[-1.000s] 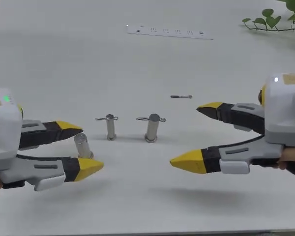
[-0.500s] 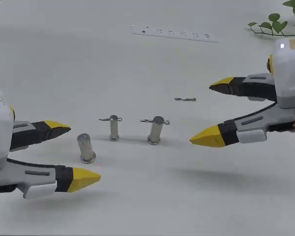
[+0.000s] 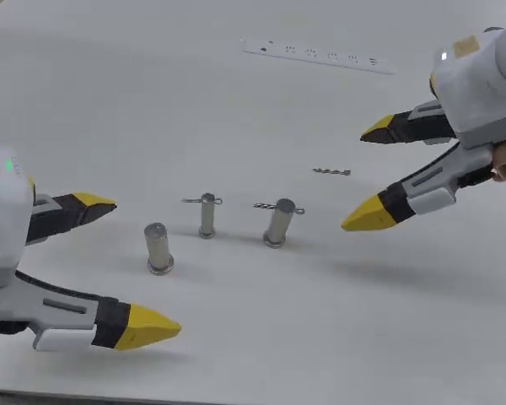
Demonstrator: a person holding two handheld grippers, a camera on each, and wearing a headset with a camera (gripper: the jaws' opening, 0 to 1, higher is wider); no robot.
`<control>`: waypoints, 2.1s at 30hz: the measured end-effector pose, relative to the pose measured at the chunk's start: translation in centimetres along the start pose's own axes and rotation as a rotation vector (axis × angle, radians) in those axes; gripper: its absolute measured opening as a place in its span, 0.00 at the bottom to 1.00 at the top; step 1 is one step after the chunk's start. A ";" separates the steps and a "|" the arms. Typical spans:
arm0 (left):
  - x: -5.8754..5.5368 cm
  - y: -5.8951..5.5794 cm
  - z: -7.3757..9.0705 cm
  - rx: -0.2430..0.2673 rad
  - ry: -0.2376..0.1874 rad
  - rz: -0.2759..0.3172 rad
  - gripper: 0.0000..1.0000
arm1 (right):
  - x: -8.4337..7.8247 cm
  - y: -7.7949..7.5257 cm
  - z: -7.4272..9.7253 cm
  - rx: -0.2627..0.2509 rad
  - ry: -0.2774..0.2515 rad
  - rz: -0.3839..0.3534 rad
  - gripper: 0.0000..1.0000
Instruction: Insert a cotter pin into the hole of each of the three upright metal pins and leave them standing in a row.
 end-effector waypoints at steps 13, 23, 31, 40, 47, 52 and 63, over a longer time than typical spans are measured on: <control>0.2 -0.7 0.4 -0.039 -0.030 0.014 0.99 | -0.8 -2.7 -2.4 0.063 0.101 0.000 0.77; 0.6 -1.2 0.4 -0.057 -0.048 0.015 0.98 | -1.8 -3.8 -3.9 0.079 0.177 -0.021 0.64; 0.7 -1.3 0.4 -0.057 -0.055 0.011 0.97 | -1.8 -3.8 -4.6 0.089 0.192 -0.057 0.56; 0.7 -1.2 0.7 -0.049 -0.065 -0.006 0.95 | -1.5 -3.6 -4.9 0.090 0.201 -0.043 0.53; 0.5 -1.3 0.8 -0.048 -0.053 -0.014 0.95 | -1.6 -3.9 -4.9 0.058 0.227 -0.029 0.41; 0.1 -1.3 0.8 -0.047 -0.042 -0.014 0.95 | -1.6 -4.0 -5.0 0.035 0.253 0.027 0.35; -0.2 -1.0 1.1 -0.039 -0.031 -0.007 0.94 | -1.5 -3.8 -5.1 0.046 0.281 0.065 0.21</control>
Point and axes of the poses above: the centre of the closed fingertips' face, and the gripper's own axes: z roughly backward along the fingers, y roughly to its left, x roughly out of its top, the point moved 3 cm from there along z, roughly backward along the fingers, and after that the axes turned 8 degrees about y, right-handed, at the moved point
